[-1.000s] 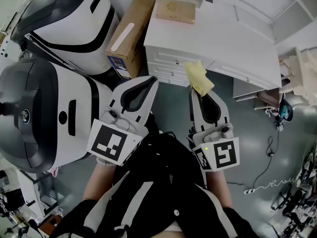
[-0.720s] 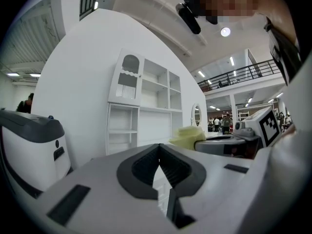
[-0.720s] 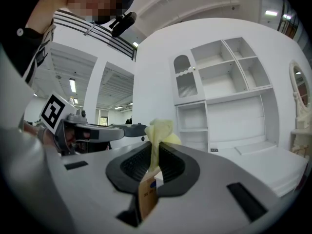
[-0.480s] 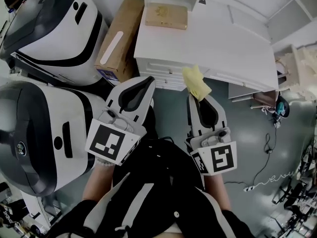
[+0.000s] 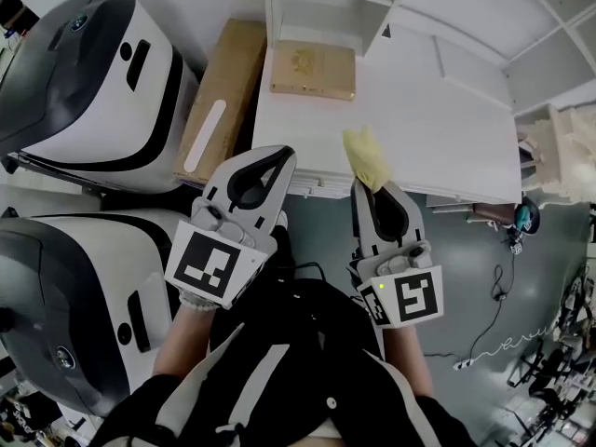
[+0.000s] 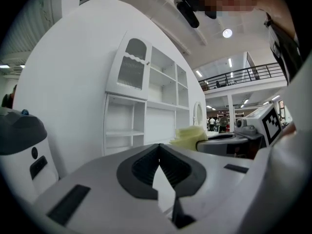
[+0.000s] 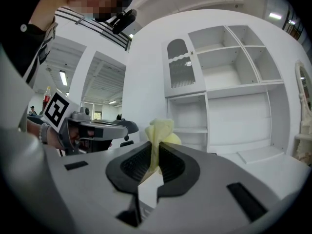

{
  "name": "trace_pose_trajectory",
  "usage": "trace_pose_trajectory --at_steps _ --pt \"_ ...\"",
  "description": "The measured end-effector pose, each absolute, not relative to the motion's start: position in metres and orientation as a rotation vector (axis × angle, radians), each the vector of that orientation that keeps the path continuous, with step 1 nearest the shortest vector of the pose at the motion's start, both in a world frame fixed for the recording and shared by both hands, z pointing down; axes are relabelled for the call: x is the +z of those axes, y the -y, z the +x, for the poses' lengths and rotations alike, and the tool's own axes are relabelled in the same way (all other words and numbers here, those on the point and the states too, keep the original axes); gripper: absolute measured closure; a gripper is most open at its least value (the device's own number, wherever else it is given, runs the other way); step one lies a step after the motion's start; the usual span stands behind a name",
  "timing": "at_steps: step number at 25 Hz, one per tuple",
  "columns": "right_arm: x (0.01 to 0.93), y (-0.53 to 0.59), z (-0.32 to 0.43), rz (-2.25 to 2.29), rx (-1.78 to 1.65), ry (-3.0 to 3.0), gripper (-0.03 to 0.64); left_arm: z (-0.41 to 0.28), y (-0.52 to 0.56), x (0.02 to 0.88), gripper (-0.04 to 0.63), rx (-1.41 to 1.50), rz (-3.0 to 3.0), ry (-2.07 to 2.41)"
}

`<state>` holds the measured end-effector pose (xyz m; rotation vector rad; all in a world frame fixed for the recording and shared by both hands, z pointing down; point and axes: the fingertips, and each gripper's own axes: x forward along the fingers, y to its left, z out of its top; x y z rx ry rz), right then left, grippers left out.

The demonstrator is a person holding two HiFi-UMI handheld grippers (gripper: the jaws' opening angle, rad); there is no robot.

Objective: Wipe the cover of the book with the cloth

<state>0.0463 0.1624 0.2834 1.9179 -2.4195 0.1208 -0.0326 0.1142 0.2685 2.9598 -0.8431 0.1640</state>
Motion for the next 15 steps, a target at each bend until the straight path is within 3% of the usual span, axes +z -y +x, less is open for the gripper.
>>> trace_pose_trajectory --at_steps 15 --pt "0.295 -0.036 0.048 1.897 0.186 2.368 0.580 -0.033 0.013 0.292 0.594 0.202 2.892 0.829"
